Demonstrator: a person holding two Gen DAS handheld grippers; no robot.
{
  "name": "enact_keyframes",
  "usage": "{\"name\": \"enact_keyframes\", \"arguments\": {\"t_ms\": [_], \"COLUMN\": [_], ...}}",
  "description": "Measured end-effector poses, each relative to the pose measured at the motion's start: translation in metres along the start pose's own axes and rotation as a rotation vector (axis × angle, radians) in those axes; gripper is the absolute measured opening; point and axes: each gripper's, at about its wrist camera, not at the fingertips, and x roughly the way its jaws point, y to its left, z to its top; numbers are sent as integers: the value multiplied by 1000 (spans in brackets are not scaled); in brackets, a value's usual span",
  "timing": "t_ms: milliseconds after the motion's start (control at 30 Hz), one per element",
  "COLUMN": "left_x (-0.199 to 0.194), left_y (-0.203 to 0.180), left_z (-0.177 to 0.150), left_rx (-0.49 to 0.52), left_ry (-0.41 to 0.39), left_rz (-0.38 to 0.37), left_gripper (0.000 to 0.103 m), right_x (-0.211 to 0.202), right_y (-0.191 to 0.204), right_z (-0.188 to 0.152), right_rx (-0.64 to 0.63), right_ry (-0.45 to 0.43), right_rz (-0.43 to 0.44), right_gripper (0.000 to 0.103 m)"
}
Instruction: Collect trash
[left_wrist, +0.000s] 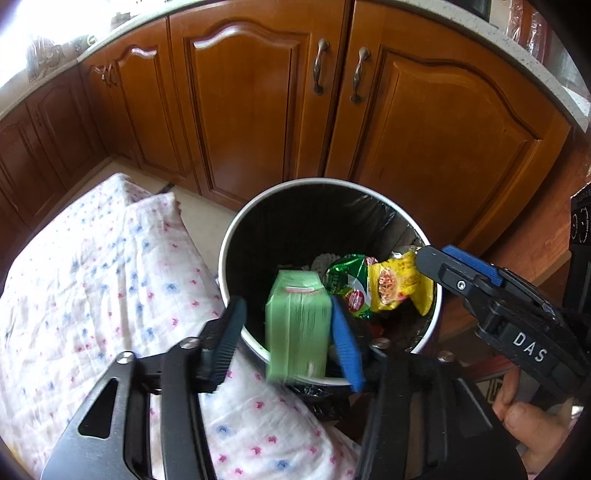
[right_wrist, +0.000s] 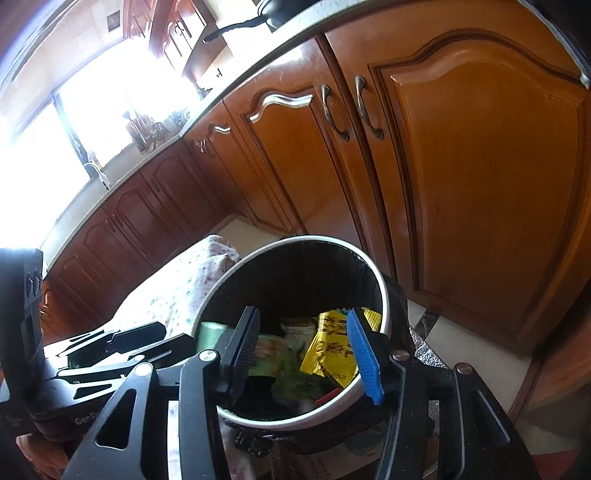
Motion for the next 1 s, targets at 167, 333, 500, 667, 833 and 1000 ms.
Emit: {"name": "enact_keyframes", "arguments": {"t_ms": [167,333,500,667,833,1000], "left_x": [-17,-38,-63,-86,-106,-127], "left_y": [6,20,37,55,70,82], "left_z": [-8,-21,-43,-80,-118,-156], "left_rx": [-17,-54,-104,-154,-208,-258], "left_ry": [-23,-46,-78,-97,-114,-143], "left_rz": [-2,-11,-15,-12,-13,9], "left_gripper": [52,55,59,63,66,70], "right_x": [-20,-37,-53,-68,-79,-88], "right_y": [11,23,39,59,73,88], "right_z": [-6,-19,-42,-72,-97,-122], "right_rx": [-6,10,24,28,22,-5], "right_ry": [-37,-56,-74,-81,-91,-88], "right_rz": [17,41,72,103,114,118], "right_gripper": [67,76,82,87,91,92]}}
